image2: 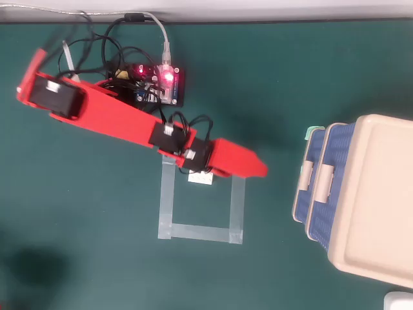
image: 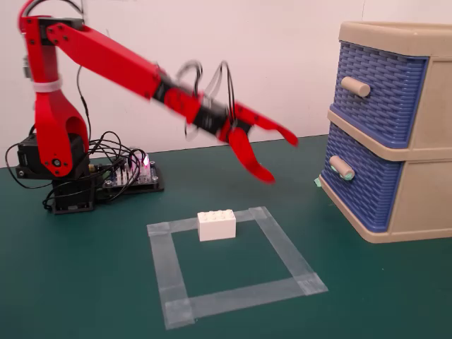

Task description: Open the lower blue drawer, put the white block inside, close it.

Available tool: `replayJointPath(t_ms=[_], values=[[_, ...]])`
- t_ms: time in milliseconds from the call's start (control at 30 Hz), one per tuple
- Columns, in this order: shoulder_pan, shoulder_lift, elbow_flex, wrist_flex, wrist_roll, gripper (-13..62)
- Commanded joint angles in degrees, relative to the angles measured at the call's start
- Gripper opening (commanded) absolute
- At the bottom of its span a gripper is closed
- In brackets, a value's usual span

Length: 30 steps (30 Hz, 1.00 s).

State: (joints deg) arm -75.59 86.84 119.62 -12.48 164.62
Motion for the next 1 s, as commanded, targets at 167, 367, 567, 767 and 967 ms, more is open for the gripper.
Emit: replayJointPath(t_ms=[167,367,567,767,967], values=[[-0.79,-17.75,-0.26,-46.05,2.81,33.5],[-0.62,-22.32,-10.81,-42.01,3.08,30.8],[-1.23,-26.19,-20.74,-35.77,3.25,28.5],[-2.72,-31.82,-27.6,-32.78,3.16,23.3],[-6.42,-34.37,-31.46,-32.7,3.08,23.1]])
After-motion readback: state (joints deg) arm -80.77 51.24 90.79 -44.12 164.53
